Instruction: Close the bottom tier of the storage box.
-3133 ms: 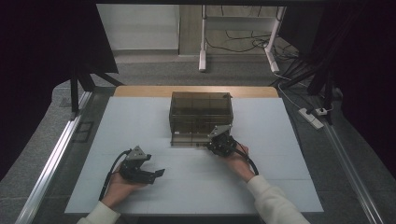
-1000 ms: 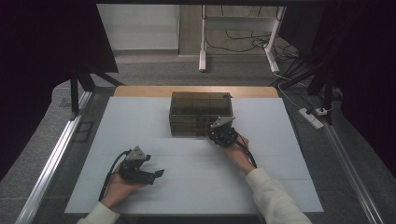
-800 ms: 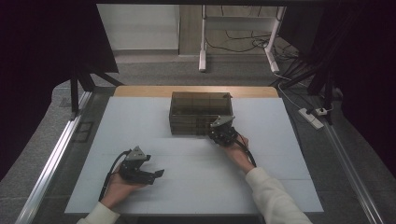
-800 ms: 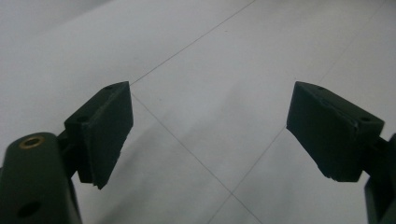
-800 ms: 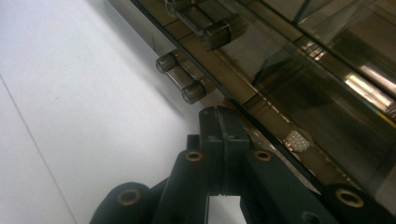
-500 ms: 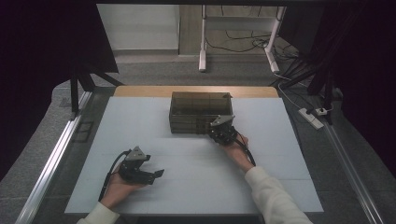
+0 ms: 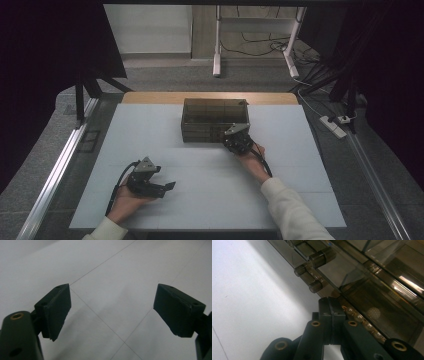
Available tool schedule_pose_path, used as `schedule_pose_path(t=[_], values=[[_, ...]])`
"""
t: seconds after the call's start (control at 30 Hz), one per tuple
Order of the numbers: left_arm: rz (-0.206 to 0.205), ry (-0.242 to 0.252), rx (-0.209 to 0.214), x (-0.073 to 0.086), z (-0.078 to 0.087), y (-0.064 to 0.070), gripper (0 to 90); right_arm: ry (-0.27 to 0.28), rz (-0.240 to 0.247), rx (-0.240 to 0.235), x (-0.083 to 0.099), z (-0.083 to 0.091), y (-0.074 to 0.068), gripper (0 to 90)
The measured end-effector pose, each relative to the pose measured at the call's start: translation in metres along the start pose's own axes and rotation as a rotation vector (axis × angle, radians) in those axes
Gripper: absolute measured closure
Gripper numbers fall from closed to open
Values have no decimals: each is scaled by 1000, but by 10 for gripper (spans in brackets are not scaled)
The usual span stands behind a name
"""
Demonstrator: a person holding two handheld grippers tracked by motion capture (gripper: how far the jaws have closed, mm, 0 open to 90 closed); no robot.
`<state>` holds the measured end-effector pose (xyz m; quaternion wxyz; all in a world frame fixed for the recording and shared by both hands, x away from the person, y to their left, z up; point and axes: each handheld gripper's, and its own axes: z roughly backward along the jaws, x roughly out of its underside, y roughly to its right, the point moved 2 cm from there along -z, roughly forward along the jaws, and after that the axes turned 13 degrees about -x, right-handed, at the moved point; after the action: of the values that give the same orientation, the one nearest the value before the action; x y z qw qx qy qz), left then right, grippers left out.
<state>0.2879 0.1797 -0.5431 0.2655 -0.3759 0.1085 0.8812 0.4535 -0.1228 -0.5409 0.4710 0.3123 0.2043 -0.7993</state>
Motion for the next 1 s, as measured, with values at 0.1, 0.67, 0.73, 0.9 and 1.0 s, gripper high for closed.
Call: schedule_pose_path(t=[0.1, 0.67, 0.73, 0.9, 1.0], values=[[0, 0, -1, 0, 1, 0, 153, -6, 0, 0, 0, -1, 0, 898], [22, 7, -3, 1, 2, -4, 153, -17, 22, -3, -3, 10, -10, 898], [24, 8, -2, 1, 3, -4, 153, -9, 21, -8, -3, 11, -10, 898], [32, 10, -1, 1, 3, -5, 152, 3, -7, -27, -1, 18, -10, 724], [29, 9, -3, 1, 3, -5, 152, 26, -26, -49, 0, 26, -11, 562]])
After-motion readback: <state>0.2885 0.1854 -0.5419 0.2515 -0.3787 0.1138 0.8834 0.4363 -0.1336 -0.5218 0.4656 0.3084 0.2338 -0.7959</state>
